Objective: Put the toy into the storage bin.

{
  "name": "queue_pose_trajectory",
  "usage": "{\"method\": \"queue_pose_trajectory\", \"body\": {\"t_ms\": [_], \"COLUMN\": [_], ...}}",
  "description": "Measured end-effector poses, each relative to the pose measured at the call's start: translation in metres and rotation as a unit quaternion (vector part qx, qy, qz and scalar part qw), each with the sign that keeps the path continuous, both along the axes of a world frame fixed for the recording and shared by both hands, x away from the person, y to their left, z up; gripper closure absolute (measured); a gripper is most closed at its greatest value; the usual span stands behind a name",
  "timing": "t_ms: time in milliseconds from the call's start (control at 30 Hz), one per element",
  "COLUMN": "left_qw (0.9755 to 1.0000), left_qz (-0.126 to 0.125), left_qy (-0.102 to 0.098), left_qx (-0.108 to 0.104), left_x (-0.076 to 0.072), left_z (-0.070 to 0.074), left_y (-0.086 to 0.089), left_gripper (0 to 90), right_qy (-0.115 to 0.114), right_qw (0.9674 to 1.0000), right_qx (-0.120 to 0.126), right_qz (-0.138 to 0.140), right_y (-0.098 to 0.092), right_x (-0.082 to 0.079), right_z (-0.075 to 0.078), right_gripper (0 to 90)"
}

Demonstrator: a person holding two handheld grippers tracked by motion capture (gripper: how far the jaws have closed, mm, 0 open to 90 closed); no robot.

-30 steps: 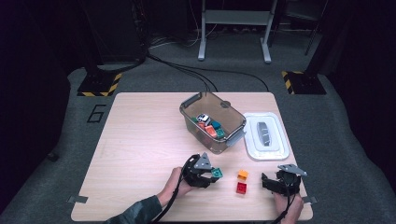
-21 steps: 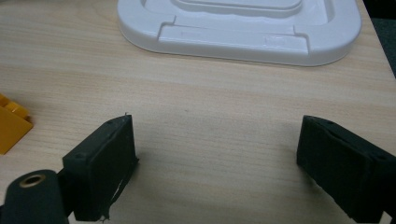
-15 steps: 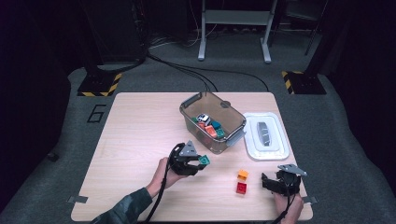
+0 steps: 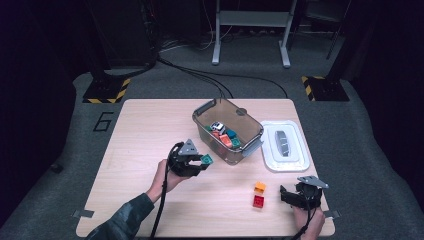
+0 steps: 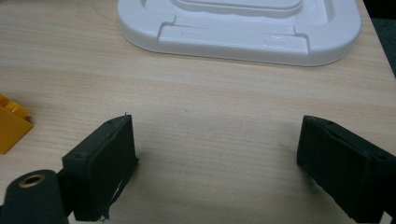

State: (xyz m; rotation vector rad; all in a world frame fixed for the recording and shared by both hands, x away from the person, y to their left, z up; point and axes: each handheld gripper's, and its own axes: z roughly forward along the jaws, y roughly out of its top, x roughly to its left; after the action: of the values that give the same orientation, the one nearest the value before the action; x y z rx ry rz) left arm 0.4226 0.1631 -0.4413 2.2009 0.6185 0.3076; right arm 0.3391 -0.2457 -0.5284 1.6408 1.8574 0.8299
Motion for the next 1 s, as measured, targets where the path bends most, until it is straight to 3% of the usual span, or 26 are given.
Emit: {"method": "queue_pose_trajectory", "body": {"t_ms": [300,533,767,1000], "left_qw": [0.9994,0.9987,0.9981,0.9980], "left_qz": [0.031,0.046,0.053,0.057], "left_qy": [-0.012,-0.022,-0.031,-0.023], "left_qx": [-0.008,-0.002,0.008,0.018], "left_x": [0.016,0.030,0.051,0.074], "left_z": [0.020,0.042,0.066,0.081], "left_y": [0.017,0.025,0.023,0.011], "left_gripper": [59.0,59.0,59.0,59.0], "right_qy": [0.000,0.000,0.000,0.000], "right_qw": [1.0000,1.0000,1.0000,1.0000], "right_qx": [0.000,0.000,0.000,-0.001], "right_qz": [0.000,0.001,0.001,0.001], "right_y": [0.000,0.000,0.000,0.000], "right_x": [0.000,0.000,0.000,0.000], "right_z": [0.000,0.000,0.000,0.000], "right_gripper": [10.7,10.6,10.5,10.6]}}
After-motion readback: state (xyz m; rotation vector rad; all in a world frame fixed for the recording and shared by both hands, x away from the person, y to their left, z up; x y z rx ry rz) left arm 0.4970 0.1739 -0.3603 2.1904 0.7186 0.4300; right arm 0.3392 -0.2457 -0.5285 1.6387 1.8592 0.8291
